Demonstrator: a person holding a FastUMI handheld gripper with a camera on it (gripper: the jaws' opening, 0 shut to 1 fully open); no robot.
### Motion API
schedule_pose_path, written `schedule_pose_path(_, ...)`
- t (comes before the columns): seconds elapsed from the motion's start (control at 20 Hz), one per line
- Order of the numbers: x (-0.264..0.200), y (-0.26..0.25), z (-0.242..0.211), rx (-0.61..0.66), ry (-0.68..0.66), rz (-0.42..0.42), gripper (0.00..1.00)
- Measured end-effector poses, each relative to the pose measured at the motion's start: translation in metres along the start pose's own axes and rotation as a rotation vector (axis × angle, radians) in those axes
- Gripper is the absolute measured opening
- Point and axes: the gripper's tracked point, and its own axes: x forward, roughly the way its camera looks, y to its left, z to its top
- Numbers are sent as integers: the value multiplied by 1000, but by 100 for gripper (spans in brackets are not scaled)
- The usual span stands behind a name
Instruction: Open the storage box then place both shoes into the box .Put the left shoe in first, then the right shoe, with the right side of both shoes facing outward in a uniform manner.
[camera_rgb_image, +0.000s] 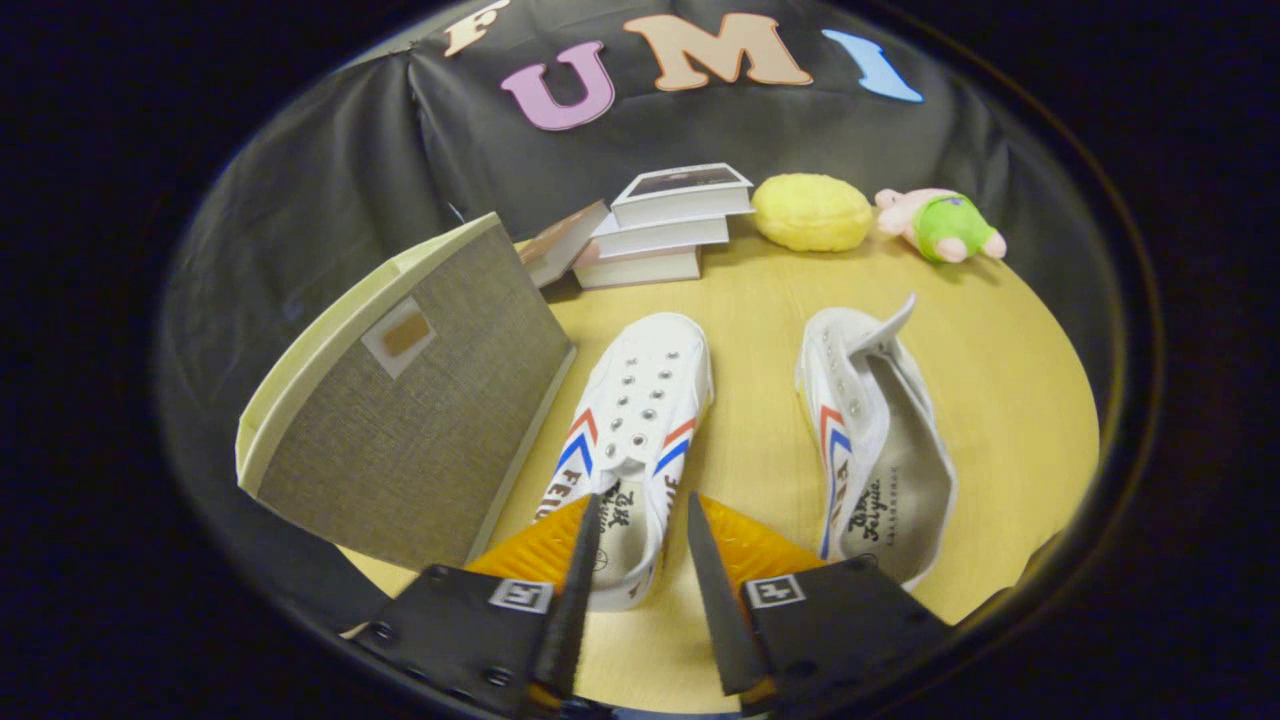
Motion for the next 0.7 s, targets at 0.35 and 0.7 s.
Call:
schedule_pose_path(0.35,3,-7,-5,108,55,-12,18)
schedule_pose_path(0.7,2,-5,-3,246,52,82,8)
